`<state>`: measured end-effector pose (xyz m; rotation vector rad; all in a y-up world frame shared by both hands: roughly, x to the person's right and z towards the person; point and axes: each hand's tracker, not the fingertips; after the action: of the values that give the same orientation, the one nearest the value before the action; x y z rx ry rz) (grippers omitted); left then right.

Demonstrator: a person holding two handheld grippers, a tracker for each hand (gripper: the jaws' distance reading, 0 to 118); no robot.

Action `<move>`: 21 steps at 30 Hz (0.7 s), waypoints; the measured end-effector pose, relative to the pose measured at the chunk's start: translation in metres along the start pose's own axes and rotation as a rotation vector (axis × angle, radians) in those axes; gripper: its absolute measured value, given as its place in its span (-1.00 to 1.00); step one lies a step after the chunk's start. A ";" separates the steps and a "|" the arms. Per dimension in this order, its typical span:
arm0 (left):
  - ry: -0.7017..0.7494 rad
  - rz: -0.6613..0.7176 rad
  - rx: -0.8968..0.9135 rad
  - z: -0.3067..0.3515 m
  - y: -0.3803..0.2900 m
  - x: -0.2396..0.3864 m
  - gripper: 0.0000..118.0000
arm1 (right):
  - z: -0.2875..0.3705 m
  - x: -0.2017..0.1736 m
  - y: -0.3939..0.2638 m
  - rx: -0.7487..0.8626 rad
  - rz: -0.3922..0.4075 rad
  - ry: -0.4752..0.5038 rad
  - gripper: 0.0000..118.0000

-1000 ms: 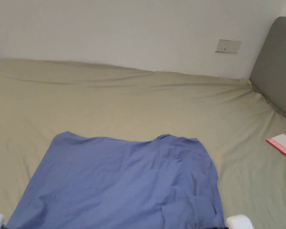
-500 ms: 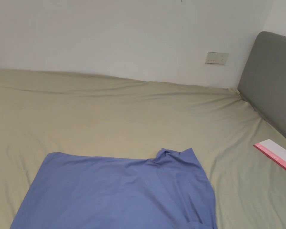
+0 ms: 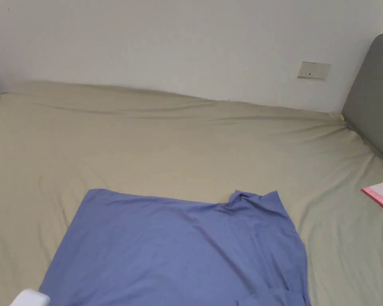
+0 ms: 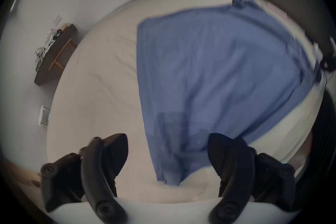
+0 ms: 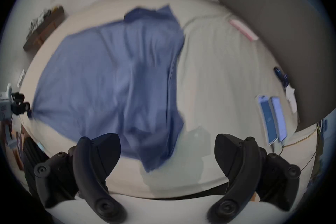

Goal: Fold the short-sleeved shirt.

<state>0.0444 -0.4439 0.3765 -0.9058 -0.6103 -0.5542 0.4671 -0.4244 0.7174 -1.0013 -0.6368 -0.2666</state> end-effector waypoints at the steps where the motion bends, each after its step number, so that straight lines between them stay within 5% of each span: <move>1: -0.026 0.041 0.045 0.011 0.010 -0.002 0.51 | 0.012 0.000 0.011 0.053 -0.032 -0.001 0.84; 3: -0.044 0.126 0.175 0.046 0.038 -0.007 0.66 | 0.046 -0.003 0.044 0.197 -0.051 0.018 0.84; 6: -0.030 0.199 0.428 0.097 0.080 -0.008 0.93 | 0.099 -0.020 0.085 0.452 0.026 -0.016 0.84; 14: 0.216 0.193 0.993 0.226 0.133 0.047 0.86 | 0.204 -0.113 0.129 0.904 0.186 -0.110 0.82; 16: 0.247 0.155 1.053 0.240 0.133 0.062 0.61 | 0.213 -0.125 0.130 0.939 0.205 -0.069 0.52; 17: 0.248 0.141 1.074 0.245 0.133 0.069 0.30 | 0.216 -0.133 0.128 0.948 0.214 -0.056 0.13; 19: 0.249 0.133 1.082 0.249 0.131 0.080 -0.29 | 0.216 -0.145 0.124 0.963 0.218 -0.079 -0.95; 21: 0.241 0.128 1.088 0.251 0.128 0.086 -0.87 | 0.214 -0.149 0.120 0.970 0.245 -0.072 -0.96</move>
<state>0.1283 -0.1835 0.4853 0.1507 -0.5220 -0.1444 0.3278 -0.1914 0.6240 -0.1436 -0.5991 0.2893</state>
